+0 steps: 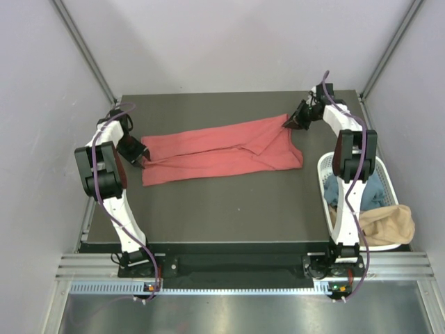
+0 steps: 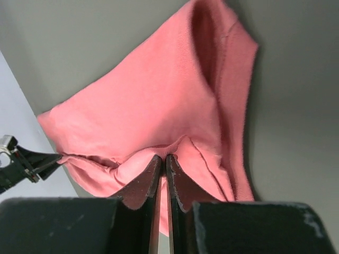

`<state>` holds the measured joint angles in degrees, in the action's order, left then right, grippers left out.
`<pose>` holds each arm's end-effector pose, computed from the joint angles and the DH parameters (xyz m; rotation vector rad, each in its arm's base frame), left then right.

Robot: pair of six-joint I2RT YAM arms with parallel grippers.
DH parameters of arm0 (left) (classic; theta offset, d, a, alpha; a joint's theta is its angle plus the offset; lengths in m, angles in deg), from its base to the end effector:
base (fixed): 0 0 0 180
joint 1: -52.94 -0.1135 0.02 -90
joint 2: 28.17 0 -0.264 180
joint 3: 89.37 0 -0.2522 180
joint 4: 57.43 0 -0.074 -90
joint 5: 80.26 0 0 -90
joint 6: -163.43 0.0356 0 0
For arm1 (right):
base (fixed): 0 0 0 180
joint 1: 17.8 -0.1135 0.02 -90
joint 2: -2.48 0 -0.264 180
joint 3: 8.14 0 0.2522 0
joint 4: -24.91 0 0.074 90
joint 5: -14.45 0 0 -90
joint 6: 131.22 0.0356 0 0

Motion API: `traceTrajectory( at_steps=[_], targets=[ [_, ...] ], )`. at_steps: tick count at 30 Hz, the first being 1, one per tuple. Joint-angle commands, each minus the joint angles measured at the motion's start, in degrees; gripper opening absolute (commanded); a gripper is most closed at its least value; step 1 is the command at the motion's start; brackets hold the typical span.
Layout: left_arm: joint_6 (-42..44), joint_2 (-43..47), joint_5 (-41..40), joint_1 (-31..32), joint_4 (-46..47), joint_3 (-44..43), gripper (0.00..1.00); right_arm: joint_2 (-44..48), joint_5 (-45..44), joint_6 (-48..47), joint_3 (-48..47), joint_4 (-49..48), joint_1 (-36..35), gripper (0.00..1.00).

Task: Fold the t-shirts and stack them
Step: Fold the tshirt

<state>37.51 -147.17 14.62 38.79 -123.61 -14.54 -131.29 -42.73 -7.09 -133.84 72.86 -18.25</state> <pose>0.4001 0.0977 0.1763 -1.2516 2.7061 -0.1740 0.5102 0.0233 0.1826 0.5256 2.5386 0.9605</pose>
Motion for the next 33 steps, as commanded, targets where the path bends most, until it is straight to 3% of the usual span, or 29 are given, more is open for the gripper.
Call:
traceTrajectory(
  at_steps=[1, 8, 12, 14, 15, 17, 24, 30, 33],
  targets=[
    [0.5, 3.68, -2.33, 0.09, 0.48, -1.14, 0.45, -0.17, 1.72, 1.64, -2.84, -3.61, 2.12, 0.07],
    [1.12, 11.24, -3.83, 0.09, -0.66, 2.64, 0.49, -1.93, 4.61, 6.55, -2.85, -9.39, 2.73, 0.11],
    [1.12, 15.98, -4.18, 0.18, -0.57, 6.16, 0.52, -4.21, 9.27, 14.97, -2.23, -16.85, 2.73, 0.14],
    [1.73, 18.26, -4.09, 0.18, -0.75, 7.56, 0.53, -4.56, 10.51, 16.84, -2.58, -18.72, 2.73, 0.17],
    [1.99, 18.8, -3.57, 0.18, -0.75, 8.0, 0.54, -4.56, 10.51, 16.93, -3.19, -18.38, 2.73, 0.25],
    [2.61, 20.21, -2.95, 0.26, -1.1, 9.5, 0.54, -4.65, 8.94, 15.1, -6.7, -15.06, 3.0, 0.39],
    [2.26, 24.08, 1.97, 0.18, 2.76, 17.75, 0.46, -1.41, 1.92, -0.88, -14.27, 5.15, 5.54, 0.47],
    [0.68, 24.17, 6.54, 0.27, 6.72, 21.28, 0.39, 10.63, -4.78, -12.76, -1.55, 12.21, 3.35, 0.5],
    [0.15, 21.27, 8.21, 0.18, 7.77, 20.32, 0.38, 16.34, -5.13, -15.05, 8.47, 10.46, 1.24, 0.45]
  ],
)
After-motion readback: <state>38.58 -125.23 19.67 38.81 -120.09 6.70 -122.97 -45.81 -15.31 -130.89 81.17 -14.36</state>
